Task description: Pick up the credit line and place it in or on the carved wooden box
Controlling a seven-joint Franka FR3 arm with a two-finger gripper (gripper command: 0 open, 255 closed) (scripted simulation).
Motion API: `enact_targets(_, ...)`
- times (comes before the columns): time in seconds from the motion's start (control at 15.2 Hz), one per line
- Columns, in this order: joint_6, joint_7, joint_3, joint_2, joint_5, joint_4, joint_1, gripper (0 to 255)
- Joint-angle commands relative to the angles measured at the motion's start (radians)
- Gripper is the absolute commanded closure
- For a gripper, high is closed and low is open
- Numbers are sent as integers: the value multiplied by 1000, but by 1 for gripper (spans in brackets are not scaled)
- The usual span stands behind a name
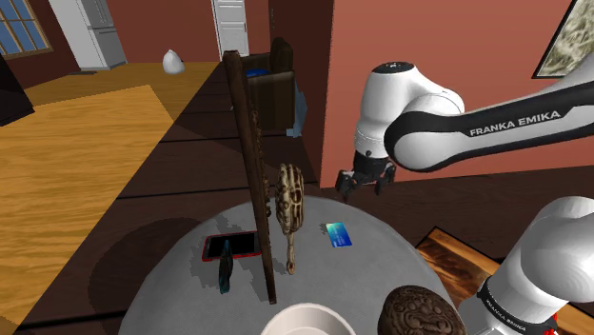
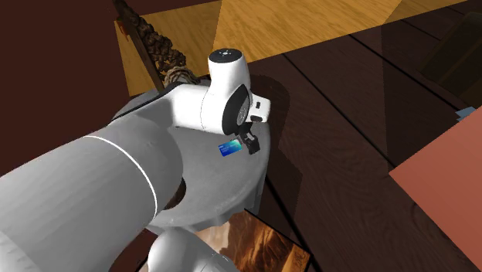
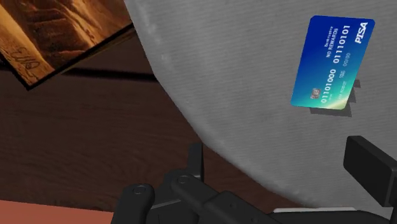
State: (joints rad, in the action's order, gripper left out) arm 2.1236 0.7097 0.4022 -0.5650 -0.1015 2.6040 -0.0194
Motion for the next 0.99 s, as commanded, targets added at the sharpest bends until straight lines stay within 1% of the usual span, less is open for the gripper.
enact_targets(0.0,65,86,53,67,-1,-11,-14,0)
enact_targets(0.13,126,172,107,144,15,-32,-37,0)
enact_targets(0.26,183,267,160,227,48,-61,-67,0)
enact_targets(0.66,267,305,184,294,87,-38,-90,0)
enact_targets(0.79,307,322,194,326,110,-26,-103,0)
enact_targets(0.92,307,322,193,326,110,-26,-102,0)
